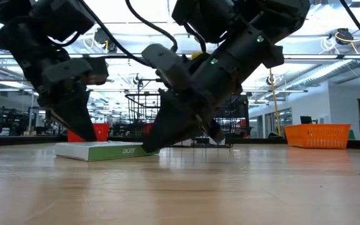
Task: Pick and place items into bin
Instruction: Put the card reader box into the orange bin
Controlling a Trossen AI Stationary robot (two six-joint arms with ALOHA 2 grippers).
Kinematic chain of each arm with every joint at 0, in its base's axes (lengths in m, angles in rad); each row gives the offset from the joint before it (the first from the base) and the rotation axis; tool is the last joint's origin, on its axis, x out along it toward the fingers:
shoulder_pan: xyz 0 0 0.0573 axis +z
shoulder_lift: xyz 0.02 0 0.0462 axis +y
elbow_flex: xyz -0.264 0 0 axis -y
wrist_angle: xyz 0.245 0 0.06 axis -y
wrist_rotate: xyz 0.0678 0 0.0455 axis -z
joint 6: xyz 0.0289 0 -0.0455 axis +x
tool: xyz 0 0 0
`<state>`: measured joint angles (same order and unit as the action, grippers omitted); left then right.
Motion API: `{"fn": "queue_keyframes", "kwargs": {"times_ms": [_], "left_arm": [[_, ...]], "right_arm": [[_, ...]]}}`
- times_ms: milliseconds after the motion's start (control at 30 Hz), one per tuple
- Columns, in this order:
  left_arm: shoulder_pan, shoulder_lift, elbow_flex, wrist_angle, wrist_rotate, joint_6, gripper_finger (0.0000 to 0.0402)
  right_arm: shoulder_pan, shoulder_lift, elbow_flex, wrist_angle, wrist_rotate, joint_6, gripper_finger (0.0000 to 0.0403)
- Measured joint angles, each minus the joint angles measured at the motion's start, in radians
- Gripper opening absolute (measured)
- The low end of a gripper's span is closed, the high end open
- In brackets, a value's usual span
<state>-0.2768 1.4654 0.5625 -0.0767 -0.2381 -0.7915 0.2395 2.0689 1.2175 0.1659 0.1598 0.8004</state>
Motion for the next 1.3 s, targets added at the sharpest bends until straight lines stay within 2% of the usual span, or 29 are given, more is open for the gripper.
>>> {"fn": "queue_keyframes", "kwargs": {"times_ms": [367,500,633,867,1300], "left_arm": [[0.004,0.0,0.0,-0.046,-0.021,-0.03,0.0004],[0.004,0.003,0.0,-0.009,0.015,-0.021,0.001],[0.006,0.055,-0.001,0.026,0.048,-0.015,0.0004],[0.024,0.17,0.003,0.19,0.079,-0.015,0.0008],[0.007,0.18,-0.002,0.319,0.139,-0.015,0.0004]], "right_arm": [[-0.002,0.0,0.0,-0.013,-0.007,0.026,0.0],[-0.005,0.0,0.0,-0.011,-0.006,0.026,0.0],[-0.009,0.0,0.0,0.004,-0.008,0.026,0.0],[-0.01,-0.001,0.0,-0.021,-0.057,0.026,0.0],[0.0,-0.008,0.005,-0.17,-0.061,0.078,0.0]]}}
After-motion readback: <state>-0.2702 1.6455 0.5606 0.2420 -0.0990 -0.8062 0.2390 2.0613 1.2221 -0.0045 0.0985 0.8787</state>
